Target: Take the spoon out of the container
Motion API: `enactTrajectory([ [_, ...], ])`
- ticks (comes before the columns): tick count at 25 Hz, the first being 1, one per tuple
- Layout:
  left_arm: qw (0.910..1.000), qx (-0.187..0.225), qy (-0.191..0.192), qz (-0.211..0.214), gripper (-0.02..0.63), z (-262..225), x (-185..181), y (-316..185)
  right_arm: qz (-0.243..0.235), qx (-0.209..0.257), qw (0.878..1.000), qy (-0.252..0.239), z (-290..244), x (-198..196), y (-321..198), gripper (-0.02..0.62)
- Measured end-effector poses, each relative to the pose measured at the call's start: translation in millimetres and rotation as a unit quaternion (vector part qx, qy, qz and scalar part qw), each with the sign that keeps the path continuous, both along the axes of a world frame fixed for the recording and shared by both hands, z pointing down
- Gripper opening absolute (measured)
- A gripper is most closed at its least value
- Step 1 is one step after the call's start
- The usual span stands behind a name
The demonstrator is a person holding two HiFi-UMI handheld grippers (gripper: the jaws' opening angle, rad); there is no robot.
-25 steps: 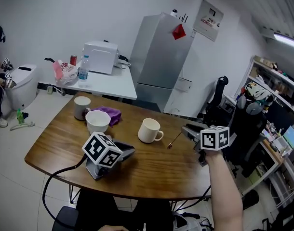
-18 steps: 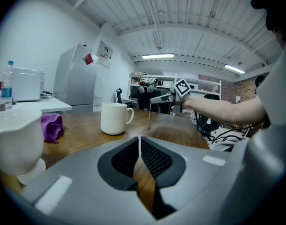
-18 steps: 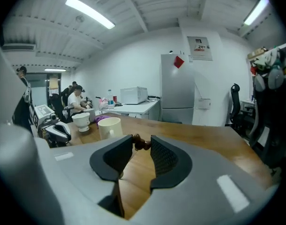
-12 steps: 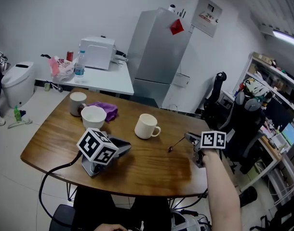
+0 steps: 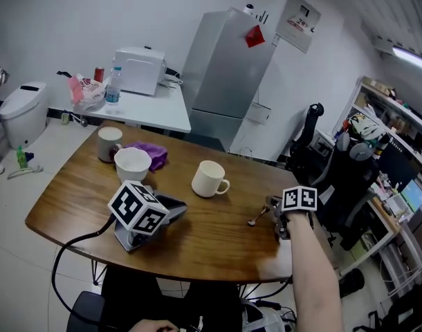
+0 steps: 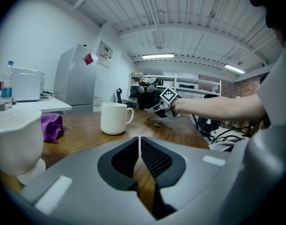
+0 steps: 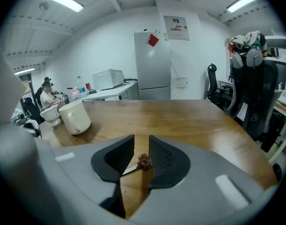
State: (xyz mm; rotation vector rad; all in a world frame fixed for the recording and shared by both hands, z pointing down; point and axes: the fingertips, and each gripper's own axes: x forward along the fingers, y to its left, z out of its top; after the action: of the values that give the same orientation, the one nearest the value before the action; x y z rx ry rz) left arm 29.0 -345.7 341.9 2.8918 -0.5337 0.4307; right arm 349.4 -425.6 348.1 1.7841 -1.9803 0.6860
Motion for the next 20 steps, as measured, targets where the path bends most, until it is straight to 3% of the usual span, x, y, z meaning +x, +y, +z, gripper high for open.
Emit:
enactTrajectory([
  [7,1.0,0.0,0.0,0.0,0.023,2.4,-3.1,-1.7,-0.026,0.039,0.999,0.019,-22.2,-13.3,3.0,0.087],
  [12,1.0,0.0,0.0,0.0,0.023,1.9,-3.9,-1.2,-0.081,0.084,0.993,0.026,-48.4,-46.7,10.3,0.035],
  [20,1.0,0.001,0.002,-0.001,0.023,3.9,-3.5,-2.1,-0.217,0.17,0.961,0.002,-74.1,-144.3,45.8,0.005],
])
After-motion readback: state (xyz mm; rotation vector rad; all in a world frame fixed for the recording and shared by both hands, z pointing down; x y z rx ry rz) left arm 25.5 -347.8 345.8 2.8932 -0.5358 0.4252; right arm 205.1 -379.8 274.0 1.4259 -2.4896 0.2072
